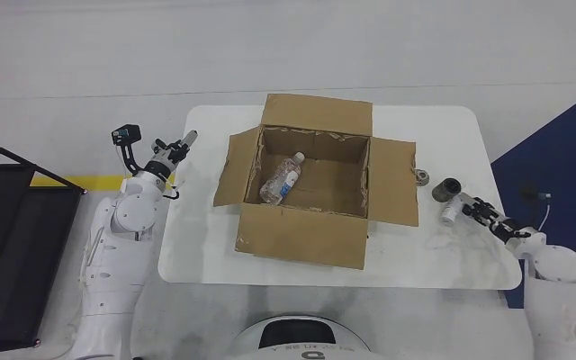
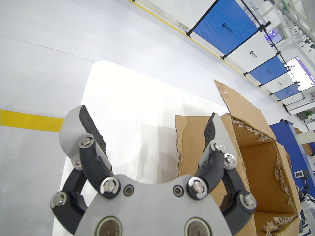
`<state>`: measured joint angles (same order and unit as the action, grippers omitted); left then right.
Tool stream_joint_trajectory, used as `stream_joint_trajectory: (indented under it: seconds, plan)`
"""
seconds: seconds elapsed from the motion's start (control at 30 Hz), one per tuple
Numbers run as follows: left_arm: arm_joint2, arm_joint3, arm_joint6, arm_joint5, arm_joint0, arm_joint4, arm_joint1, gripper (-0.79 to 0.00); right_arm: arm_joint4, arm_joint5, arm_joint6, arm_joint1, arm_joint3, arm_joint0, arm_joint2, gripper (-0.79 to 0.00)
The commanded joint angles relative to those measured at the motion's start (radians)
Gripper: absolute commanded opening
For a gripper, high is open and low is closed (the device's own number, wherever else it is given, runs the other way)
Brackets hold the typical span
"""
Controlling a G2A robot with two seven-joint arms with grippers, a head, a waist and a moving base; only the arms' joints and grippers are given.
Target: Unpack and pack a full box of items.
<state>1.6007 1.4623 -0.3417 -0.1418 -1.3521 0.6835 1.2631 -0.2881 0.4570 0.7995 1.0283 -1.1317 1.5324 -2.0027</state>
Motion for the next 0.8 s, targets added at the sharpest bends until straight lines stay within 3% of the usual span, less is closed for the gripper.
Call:
stream_joint_trajectory:
  seconds: [0.0,0.27,0.4,0.5,0.57,0.77]
  plan:
    - [0.0,0.0,0.0,0.0,0.0,0.0,0.0,0.0,0.004,-0.002,-0.004,-0.002,-0.009,0.009,-0.004,-0.406]
    - [0.0,0.0,0.0,0.0,0.0,0.0,0.0,0.0,0.038,-0.007,-0.044,-0.006,-0.047,0.044,-0.02,-0.329]
    - [0.0,0.0,0.0,0.0,0.0,0.0,0.0,0.0,0.121,0.034,-0.12,0.0,-0.073,0.076,-0.044,-0.345]
    - [0.0,0.0,0.0,0.0,0.0,0.0,0.0,0.0,0.173,0.145,-0.158,0.006,-0.151,0.127,-0.053,-0.32]
    - [0.0,0.0,0.0,0.0,0.0,0.0,0.0,0.0,0.168,0.192,-0.176,0.009,-0.226,0.162,-0.047,-0.234]
    - [0.0,0.0,0.0,0.0,0.0,0.0,0.0,0.0,0.101,0.177,-0.163,0.013,-0.476,0.192,0.019,-0.154]
